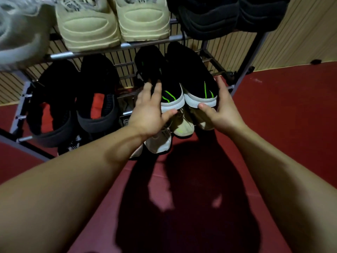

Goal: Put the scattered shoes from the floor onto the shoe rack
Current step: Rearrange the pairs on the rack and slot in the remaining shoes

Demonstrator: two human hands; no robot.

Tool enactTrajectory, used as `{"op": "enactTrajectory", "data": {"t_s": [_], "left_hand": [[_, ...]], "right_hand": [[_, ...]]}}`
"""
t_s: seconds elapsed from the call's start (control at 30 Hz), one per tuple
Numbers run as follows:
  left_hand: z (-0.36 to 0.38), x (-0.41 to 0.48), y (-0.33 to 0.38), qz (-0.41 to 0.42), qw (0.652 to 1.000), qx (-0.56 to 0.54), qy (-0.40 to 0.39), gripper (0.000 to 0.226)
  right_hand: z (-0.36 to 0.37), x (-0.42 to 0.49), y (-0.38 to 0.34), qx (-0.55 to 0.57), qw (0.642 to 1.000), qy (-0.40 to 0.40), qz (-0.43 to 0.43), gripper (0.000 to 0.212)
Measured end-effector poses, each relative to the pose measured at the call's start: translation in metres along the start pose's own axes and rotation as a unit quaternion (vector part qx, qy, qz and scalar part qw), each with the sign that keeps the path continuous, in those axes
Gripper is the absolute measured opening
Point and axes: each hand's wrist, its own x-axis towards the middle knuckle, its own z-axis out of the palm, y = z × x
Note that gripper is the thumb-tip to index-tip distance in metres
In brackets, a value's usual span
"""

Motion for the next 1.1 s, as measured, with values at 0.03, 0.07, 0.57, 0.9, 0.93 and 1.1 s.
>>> {"op": "enactTrajectory", "data": {"t_s": [0.03, 0.07, 0.57, 0.9, 0.93, 1.1], "left_hand": [[0.0, 0.002, -0.001, 0.001, 1.0, -0.006, -0.002, 0.086], [-0.002, 0.004, 0.0, 0.0, 1.0, -0.006, -0.004, 0.085], [0.02, -0.032, -0.037, 0.118, 0.992, 0.024, 0.047, 0.084], [0.029, -0.165, -0.202, -0.204, 0.959, 0.151, -0.123, 0.095], [0.028, -0.169, -0.209, -0.206, 0.96, 0.147, -0.12, 0.093], [0.026, -0.17, -0.219, -0.15, 0.975, 0.119, -0.114, 0.092]], "right_hand": [[0.003, 0.003, -0.002, 0.001, 1.0, 0.004, 0.006, 0.089], [0.006, 0.007, -0.004, 0.001, 1.0, 0.008, 0.009, 0.088], [0.042, -0.005, -0.018, -0.037, 0.991, 0.112, 0.062, 0.076], [0.139, -0.096, -0.018, -0.319, 0.94, -0.095, 0.073, 0.084], [0.149, -0.096, -0.027, -0.335, 0.934, -0.124, 0.025, 0.083], [0.216, -0.08, -0.085, -0.285, 0.943, -0.161, -0.064, 0.083]]}}
